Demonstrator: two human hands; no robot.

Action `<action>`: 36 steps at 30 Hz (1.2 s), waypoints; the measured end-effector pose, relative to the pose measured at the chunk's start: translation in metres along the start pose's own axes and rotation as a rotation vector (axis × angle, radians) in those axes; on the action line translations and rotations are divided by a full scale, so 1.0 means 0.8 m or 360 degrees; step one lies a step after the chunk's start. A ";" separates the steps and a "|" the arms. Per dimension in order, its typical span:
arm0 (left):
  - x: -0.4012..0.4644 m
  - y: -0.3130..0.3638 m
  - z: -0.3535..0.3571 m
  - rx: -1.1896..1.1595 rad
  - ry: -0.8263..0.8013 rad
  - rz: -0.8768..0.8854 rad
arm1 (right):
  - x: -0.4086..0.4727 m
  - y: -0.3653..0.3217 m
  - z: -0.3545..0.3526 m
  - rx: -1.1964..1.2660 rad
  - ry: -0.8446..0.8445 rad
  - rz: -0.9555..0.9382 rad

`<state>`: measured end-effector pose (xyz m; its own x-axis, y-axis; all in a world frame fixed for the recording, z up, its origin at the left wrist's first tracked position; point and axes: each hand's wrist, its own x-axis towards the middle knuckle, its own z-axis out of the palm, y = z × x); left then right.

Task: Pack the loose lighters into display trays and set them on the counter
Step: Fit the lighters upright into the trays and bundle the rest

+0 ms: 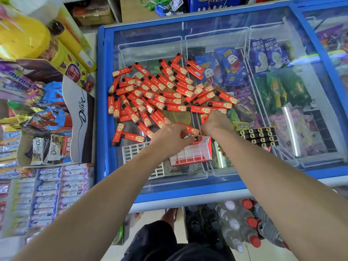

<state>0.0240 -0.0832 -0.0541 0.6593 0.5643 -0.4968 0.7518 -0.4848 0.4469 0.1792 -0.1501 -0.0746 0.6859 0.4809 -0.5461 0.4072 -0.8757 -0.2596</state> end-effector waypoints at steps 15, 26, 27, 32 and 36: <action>-0.015 0.013 0.000 0.0182 0.0124 0.0029 | -0.033 0.011 -0.025 0.0175 0.0452 -0.0814; -0.032 0.015 0.009 0.0319 0.0381 0.0112 | -0.092 0.072 -0.039 0.0368 0.0526 -0.1144; -0.032 0.014 0.008 0.0324 0.0402 0.0119 | -0.095 0.075 -0.038 0.0348 0.0536 -0.1169; -0.037 0.009 0.007 0.0320 0.0457 0.0131 | -0.104 0.079 -0.027 0.0278 0.0525 -0.1309; -0.038 0.004 0.005 0.0303 0.0418 0.0071 | -0.103 0.077 -0.021 0.0134 0.0562 -0.1315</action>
<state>0.0063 -0.1045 -0.0410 0.6849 0.6808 -0.2597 0.7271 -0.6152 0.3048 0.1579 -0.2426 -0.0326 0.3450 0.9318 0.1131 0.8165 -0.2385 -0.5258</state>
